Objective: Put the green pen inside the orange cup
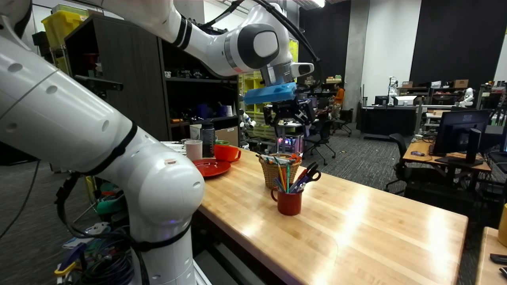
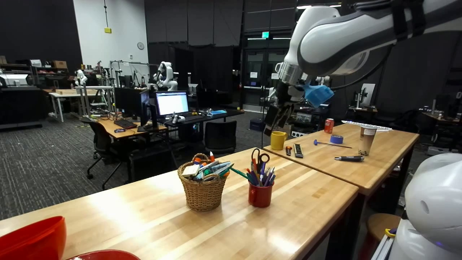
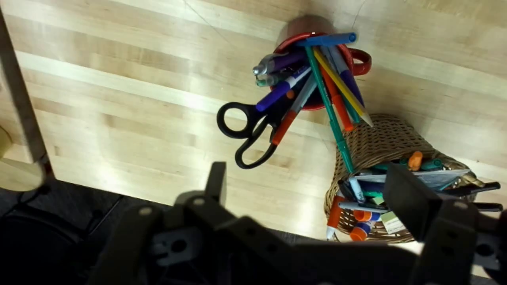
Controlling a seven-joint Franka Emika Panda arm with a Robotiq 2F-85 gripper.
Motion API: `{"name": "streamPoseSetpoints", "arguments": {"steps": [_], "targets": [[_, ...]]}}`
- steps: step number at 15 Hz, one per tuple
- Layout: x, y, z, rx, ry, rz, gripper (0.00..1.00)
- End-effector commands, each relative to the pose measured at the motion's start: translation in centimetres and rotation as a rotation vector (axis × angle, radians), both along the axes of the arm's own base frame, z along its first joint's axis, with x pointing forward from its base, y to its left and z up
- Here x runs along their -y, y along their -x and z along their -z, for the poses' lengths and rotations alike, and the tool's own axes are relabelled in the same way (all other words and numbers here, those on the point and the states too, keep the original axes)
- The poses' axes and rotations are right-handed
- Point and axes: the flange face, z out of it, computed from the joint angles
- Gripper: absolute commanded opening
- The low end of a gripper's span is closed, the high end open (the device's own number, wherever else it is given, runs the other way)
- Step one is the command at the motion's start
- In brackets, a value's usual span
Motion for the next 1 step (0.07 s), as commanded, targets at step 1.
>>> {"name": "streamPoseSetpoints", "arguments": {"steps": [1], "targets": [[0.00,-0.01,-0.05,-0.001,-0.001,0.006,1.00]]}}
